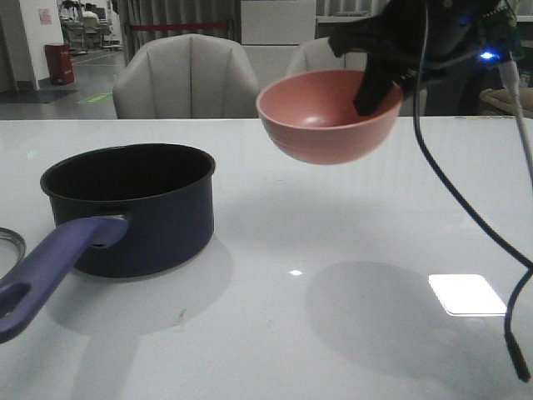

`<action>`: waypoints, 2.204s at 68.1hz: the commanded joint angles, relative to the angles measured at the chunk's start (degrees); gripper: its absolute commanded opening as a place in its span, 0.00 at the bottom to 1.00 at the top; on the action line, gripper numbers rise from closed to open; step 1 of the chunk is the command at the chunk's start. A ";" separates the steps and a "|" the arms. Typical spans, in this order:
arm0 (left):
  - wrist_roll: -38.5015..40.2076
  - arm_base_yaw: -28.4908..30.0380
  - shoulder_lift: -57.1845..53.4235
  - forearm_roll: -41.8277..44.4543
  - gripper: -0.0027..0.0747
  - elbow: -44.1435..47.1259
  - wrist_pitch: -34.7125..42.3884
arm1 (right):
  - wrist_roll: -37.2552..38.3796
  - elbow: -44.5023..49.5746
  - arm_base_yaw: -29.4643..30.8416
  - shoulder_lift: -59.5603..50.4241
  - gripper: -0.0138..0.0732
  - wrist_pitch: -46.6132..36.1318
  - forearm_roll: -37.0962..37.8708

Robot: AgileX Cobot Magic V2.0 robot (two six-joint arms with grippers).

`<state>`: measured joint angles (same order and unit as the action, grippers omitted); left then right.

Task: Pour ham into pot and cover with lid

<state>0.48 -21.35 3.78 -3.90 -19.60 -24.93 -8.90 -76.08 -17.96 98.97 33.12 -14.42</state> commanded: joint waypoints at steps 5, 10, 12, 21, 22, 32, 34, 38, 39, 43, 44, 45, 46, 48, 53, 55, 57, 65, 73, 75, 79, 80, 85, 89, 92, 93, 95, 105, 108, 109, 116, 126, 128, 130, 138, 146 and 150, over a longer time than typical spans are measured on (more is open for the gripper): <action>0.07 -0.43 0.77 -0.54 0.82 -1.31 4.82 | 0.78 -1.39 2.09 0.76 0.31 3.08 -0.16; 0.07 -0.43 0.77 -0.54 0.82 -1.31 4.82 | 0.78 -1.39 2.24 2.63 0.31 4.35 -0.16; 0.07 -0.43 0.77 -0.54 0.82 -1.31 4.82 | 0.78 -1.39 2.24 3.51 0.31 4.54 -0.16; 0.07 -0.43 0.77 -0.54 0.82 -1.31 4.82 | 0.78 -1.39 2.24 6.09 0.32 4.59 -0.16; 0.07 -0.43 0.77 -0.54 0.82 -1.31 4.82 | 0.78 -1.39 2.24 6.50 0.32 4.59 -0.16; 0.07 -0.43 0.77 -0.54 0.82 -1.31 4.82 | 0.84 -1.39 2.24 7.98 0.37 4.94 -0.16; 0.07 -0.43 0.77 -0.54 0.82 -1.31 4.82 | 0.84 -1.39 2.24 8.11 0.41 5.06 -0.16; 0.07 -0.43 0.77 -0.54 0.82 -1.31 4.82 | 0.84 -1.39 2.24 8.31 0.50 5.06 -0.16; 0.07 -0.43 0.77 -0.54 0.82 -1.31 4.82 | 0.84 -1.39 2.24 8.31 0.52 5.01 -0.16; 0.07 -0.43 0.77 -0.54 0.82 -1.31 4.82 | 0.84 -1.56 2.24 8.31 0.61 4.58 -0.04; 0.07 -0.43 0.77 -0.54 0.82 -1.31 4.82 | 0.84 -1.75 2.24 8.23 0.63 4.48 0.04; 0.07 -0.43 0.77 -0.54 0.82 -1.31 4.82 | 0.79 -1.95 2.24 8.22 0.66 4.51 0.22; 0.07 -0.43 0.77 -0.54 0.82 -1.31 4.82 | 0.79 -2.17 2.25 8.04 0.68 4.51 0.46; 0.07 -0.43 0.77 -0.54 0.82 -1.31 4.82 | 0.79 -2.69 2.31 7.78 0.71 4.99 1.13; 0.07 -0.43 0.77 -0.54 0.82 -1.31 4.82 | 0.71 -3.85 2.37 6.55 0.75 6.27 2.21; 0.07 -0.43 0.77 -0.54 0.82 -1.31 4.82 | 0.71 -3.99 2.37 5.84 0.75 6.41 2.48; 0.07 -0.43 0.77 -0.54 0.82 -1.31 4.82 | 0.66 -3.99 2.37 4.57 0.75 6.46 2.92; 0.07 -0.43 0.77 -0.54 0.82 -1.31 4.82 | 0.65 -2.82 2.37 -0.61 0.75 5.80 3.74; 0.07 -0.43 0.77 -0.54 0.82 -1.31 4.82 | 0.60 1.54 2.37 -8.54 0.75 1.60 3.87; 0.07 -0.43 0.77 -0.54 0.82 -1.31 4.82 | 0.60 3.05 2.37 -11.17 0.75 0.37 3.87; 0.07 -0.43 0.77 -0.54 0.82 -1.31 4.82 | 0.60 6.30 2.37 -15.33 0.75 -2.09 3.87; 0.07 -0.43 0.77 -0.54 0.82 -1.31 4.82 | 0.60 8.04 2.37 -16.87 0.75 -3.22 3.87; 0.07 -0.43 0.77 -0.54 0.82 -1.31 4.82 | 0.60 11.91 2.37 -21.42 0.75 -5.63 3.87; 0.07 -0.43 0.77 -0.54 0.82 -1.31 4.82 | 0.60 15.26 2.37 -25.26 0.75 -7.54 3.87; 0.07 -0.43 0.77 -0.54 0.82 -1.31 4.82 | 0.60 17.74 2.37 -28.51 0.75 -8.71 3.87; 0.07 -0.43 0.77 -0.54 0.82 -1.31 4.82 | 0.60 18.55 2.37 -29.44 0.75 -9.04 3.87; 0.07 -0.43 0.77 -0.54 0.82 -1.31 4.82 | 0.60 20.53 2.37 -31.30 0.75 -9.81 3.87; 0.07 -0.43 0.77 -0.54 0.82 -1.31 4.82 | 0.60 29.09 2.37 -41.79 0.75 -13.60 3.87; 0.07 -0.43 0.77 -0.54 0.82 -1.31 4.92 | 0.60 32.08 2.37 -45.17 0.75 -14.86 3.87; 0.07 -0.43 0.77 -0.54 0.82 -1.31 4.90 | 0.60 32.93 2.37 -46.35 0.75 -15.21 3.87; 0.07 -0.43 0.77 -0.54 0.82 -1.31 5.25 | 0.60 38.71 2.37 -55.12 0.75 -17.49 3.87; 0.07 -0.43 0.77 -0.54 0.82 -1.31 5.25 | 0.60 47.06 2.37 -67.38 0.75 -21.08 3.87; 0.07 -0.43 0.77 -0.54 0.82 -1.31 5.25 | 0.60 48.59 2.37 -70.31 0.75 -21.98 3.81; 0.07 -0.43 0.77 -0.54 0.82 -1.31 5.25 | 0.60 50.06 2.37 -72.01 0.75 -22.97 3.81; 0.07 -0.43 0.77 -0.54 0.82 -0.97 5.25 | 0.60 55.91 2.37 -80.46 0.75 -29.13 3.81; 0.07 -0.43 0.77 -0.64 0.82 -0.66 5.33 | 0.46 61.21 2.37 -85.32 0.75 -36.47 3.90; 0.07 -0.43 0.77 -0.74 0.82 -0.66 5.33 | 0.46 63.03 2.37 -85.94 0.75 -37.23 3.90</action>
<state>0.48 -21.35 3.78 -3.90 -18.85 -24.65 -8.00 -13.48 -15.92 13.43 3.19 -11.09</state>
